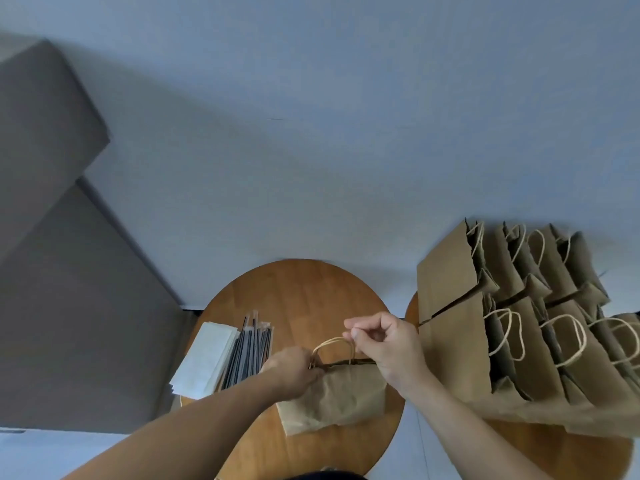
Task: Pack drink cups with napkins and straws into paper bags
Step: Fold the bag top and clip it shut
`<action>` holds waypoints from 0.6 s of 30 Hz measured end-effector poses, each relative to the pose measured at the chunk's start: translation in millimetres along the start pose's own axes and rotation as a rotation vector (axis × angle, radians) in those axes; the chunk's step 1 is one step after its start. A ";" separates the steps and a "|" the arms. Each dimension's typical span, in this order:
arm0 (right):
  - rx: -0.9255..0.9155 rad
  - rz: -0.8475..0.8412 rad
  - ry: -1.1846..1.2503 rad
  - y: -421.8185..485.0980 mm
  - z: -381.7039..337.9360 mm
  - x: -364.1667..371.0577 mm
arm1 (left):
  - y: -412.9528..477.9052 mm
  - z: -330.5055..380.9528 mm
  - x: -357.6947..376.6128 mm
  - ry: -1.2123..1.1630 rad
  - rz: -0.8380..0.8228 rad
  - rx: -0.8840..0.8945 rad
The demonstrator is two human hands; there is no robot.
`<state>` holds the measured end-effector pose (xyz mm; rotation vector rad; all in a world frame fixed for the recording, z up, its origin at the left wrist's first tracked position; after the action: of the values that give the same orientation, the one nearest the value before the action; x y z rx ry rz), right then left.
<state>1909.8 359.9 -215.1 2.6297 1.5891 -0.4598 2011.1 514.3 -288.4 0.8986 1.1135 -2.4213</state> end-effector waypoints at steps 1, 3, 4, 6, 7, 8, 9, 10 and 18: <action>-0.004 0.003 -0.007 -2.4 -0.7 0.9 | -1.0 0.1 0.7 0.001 0.001 -0.002; -0.013 -0.003 -0.030 -6.6 -2.0 2.7 | -2.9 0.8 2.3 0.006 0.007 -0.009; -0.019 -0.009 -0.043 -8.5 -2.7 3.7 | -3.6 0.9 3.4 0.008 0.010 -0.014; -0.025 -0.018 -0.052 -11.1 -3.1 5.9 | -4.5 0.0 4.9 0.014 0.026 -0.028; -0.027 -0.020 -0.047 -12.4 -3.6 6.8 | -5.4 -0.4 4.9 0.015 0.036 -0.037; -0.026 -0.018 -0.036 -13.5 -4.7 7.3 | -6.0 -0.7 4.8 0.011 0.046 -0.045; -0.028 -0.016 -0.025 -14.5 -5.3 7.4 | -6.1 -0.8 5.0 0.004 0.048 -0.048; -0.035 -0.017 -0.024 -15.2 -6.3 7.2 | -6.2 -0.8 5.5 -0.005 0.049 -0.047; -0.075 -0.062 0.031 -16.0 -13.1 3.7 | -6.6 1.1 10.6 -0.034 0.075 -0.037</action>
<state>1900.5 373.1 -201.7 2.5517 1.6663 -0.3553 1999.3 517.4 -291.2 0.8681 1.0887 -2.3389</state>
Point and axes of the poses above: each hand's wrist, its own y-axis towards the middle knuckle, its own x-axis out of the palm, z = x × y, the point moved 3 cm from there along y, towards the middle knuckle, and after that the axes turned 5 degrees about -y, right-handed, at the moved point
